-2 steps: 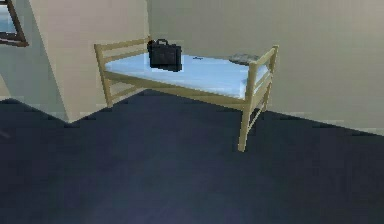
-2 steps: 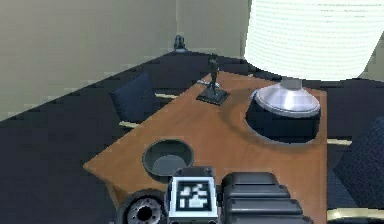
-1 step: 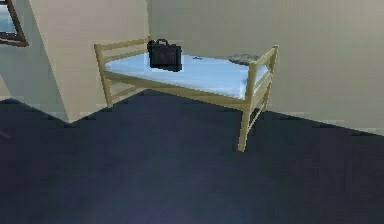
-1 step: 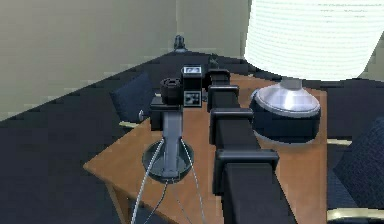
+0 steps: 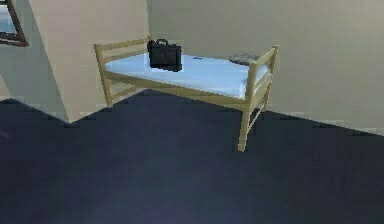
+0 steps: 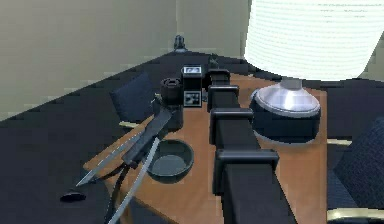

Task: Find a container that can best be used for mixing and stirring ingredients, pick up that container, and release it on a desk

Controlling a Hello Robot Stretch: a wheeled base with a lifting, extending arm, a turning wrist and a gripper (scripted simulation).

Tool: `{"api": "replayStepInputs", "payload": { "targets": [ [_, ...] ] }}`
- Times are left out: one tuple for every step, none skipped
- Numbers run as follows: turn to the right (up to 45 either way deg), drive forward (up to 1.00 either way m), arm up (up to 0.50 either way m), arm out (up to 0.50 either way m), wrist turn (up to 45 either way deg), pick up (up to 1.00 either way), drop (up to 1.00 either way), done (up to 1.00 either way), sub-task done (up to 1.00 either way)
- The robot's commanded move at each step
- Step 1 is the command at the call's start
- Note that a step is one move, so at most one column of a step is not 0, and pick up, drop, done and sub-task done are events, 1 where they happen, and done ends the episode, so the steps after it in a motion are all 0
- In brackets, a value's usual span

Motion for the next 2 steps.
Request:
{"api": "replayStepInputs", "payload": {
  "targets": [
    [0.0, 0.0, 0.0, 0.0, 45.0, 0.0, 0.0, 0.0, 0.0],
    [0.0, 0.0, 0.0, 0.0, 45.0, 0.0, 0.0, 0.0, 0.0]
  ]
}}
